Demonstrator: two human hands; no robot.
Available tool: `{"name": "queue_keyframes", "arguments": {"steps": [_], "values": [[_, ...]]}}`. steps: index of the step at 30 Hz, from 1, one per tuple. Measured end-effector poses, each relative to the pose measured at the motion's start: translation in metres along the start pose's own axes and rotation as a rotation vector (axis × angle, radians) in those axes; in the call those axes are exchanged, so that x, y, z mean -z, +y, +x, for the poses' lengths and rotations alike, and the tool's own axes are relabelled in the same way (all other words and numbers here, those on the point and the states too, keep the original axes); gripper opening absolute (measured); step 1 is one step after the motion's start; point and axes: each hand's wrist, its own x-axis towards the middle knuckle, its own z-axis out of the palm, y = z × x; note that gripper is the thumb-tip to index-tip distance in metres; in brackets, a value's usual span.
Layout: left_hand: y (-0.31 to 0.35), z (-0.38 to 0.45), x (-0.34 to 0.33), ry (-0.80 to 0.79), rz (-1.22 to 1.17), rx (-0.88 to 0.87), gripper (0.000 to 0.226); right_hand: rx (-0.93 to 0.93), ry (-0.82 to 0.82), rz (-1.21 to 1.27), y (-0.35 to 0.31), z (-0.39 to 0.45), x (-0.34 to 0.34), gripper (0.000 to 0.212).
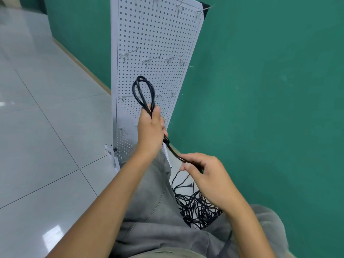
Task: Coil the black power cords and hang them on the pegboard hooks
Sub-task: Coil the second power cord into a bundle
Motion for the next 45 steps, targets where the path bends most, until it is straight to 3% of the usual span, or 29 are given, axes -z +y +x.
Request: {"name": "queue_keyframes", "arguments": {"steps": [3, 7, 9, 16, 19, 23, 29, 35, 38, 45], "values": [[-0.005, -0.006, -0.006, -0.141, 0.183, -0.048, 0.023, 0.079, -0.005, -0.087, -0.010, -0.001, 0.007, 0.030], [-0.007, -0.018, -0.017, -0.347, 0.234, -0.078, 0.027, 0.072, 0.215, 0.018, -0.018, 0.004, 0.014, 0.024], [-0.006, -0.025, -0.022, -0.436, 0.210, -0.052, 0.029, 0.050, 0.316, 0.056, -0.018, 0.006, 0.018, 0.021], [0.005, -0.054, -0.034, -0.652, -0.059, 0.227, 0.032, -0.107, 0.559, 0.010, -0.008, 0.006, 0.029, 0.046], [0.003, -0.054, -0.035, -0.757, -0.034, 0.210, 0.030, -0.062, 0.524, 0.095, -0.004, 0.005, 0.030, 0.032], [-0.001, -0.053, -0.034, -0.816, -0.296, 0.304, 0.019, 0.048, 0.373, 0.232, 0.000, 0.007, 0.034, 0.016], [0.008, -0.042, -0.026, -0.845, -0.477, 0.346, 0.017, -0.023, 0.359, 0.368, 0.016, 0.002, 0.040, 0.006], [0.006, -0.042, -0.029, -0.762, -0.321, 0.325, 0.028, -0.063, 0.452, 0.604, 0.028, -0.006, 0.040, 0.028], [0.003, -0.050, -0.034, -0.763, -0.059, 0.242, 0.026, -0.014, 0.495, 0.777, 0.018, -0.003, 0.044, 0.035], [0.001, -0.066, -0.044, -0.827, 0.347, -0.023, 0.029, -0.056, 0.614, 0.545, -0.017, 0.008, 0.055, 0.033]]}}
